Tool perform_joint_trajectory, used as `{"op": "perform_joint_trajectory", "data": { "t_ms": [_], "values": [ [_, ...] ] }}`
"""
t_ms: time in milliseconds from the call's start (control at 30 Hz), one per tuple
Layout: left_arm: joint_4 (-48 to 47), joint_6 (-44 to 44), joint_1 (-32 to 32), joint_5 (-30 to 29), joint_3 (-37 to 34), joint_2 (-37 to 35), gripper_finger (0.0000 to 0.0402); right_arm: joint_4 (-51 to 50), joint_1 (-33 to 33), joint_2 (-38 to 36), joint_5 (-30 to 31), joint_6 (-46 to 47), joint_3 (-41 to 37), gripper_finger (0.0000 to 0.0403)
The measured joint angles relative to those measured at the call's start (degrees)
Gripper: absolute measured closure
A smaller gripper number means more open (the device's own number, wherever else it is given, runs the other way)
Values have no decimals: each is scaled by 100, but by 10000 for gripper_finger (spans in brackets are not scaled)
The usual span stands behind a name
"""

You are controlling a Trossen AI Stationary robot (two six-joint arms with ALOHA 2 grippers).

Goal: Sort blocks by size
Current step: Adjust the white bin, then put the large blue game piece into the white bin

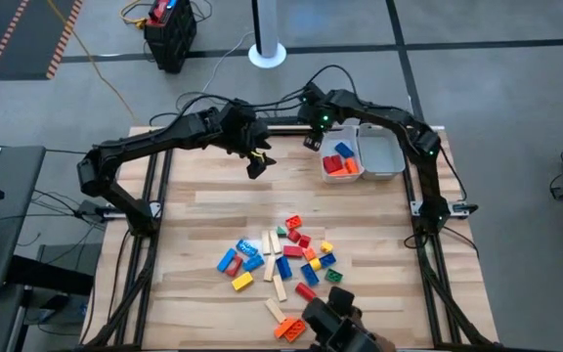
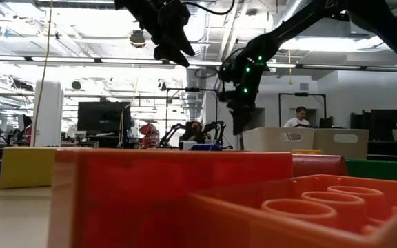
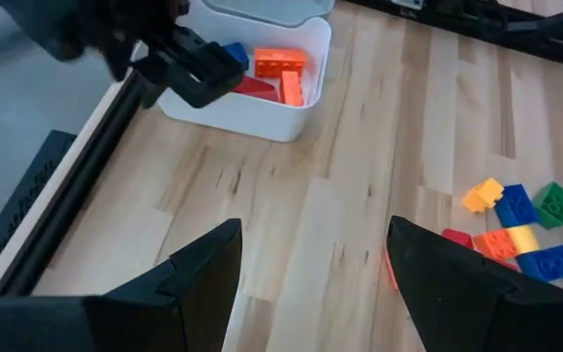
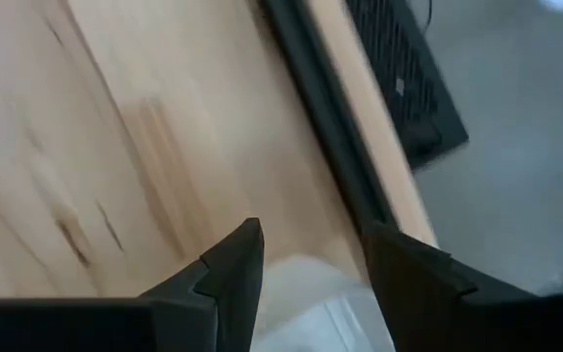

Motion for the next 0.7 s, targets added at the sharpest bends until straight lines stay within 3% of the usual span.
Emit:
{"op": "perform_joint_trajectory", "data": {
  "t_ms": [200, 400, 533, 700],
  "values": [
    [2, 35, 3, -112, 0, 0, 152, -228, -129, 70, 675, -277, 13, 199],
    [8, 138, 5, -126, 0, 0, 152, -287, -332, -112, 732, -282, 11, 212],
    [-225, 182, 5, -30, 0, 0, 152, -295, -347, -593, 322, -183, 7, 215],
    [-961, 595, 7, 732, 0, 2, 152, -754, -82, -1245, -477, 123, 13, 211]
  ]
}}
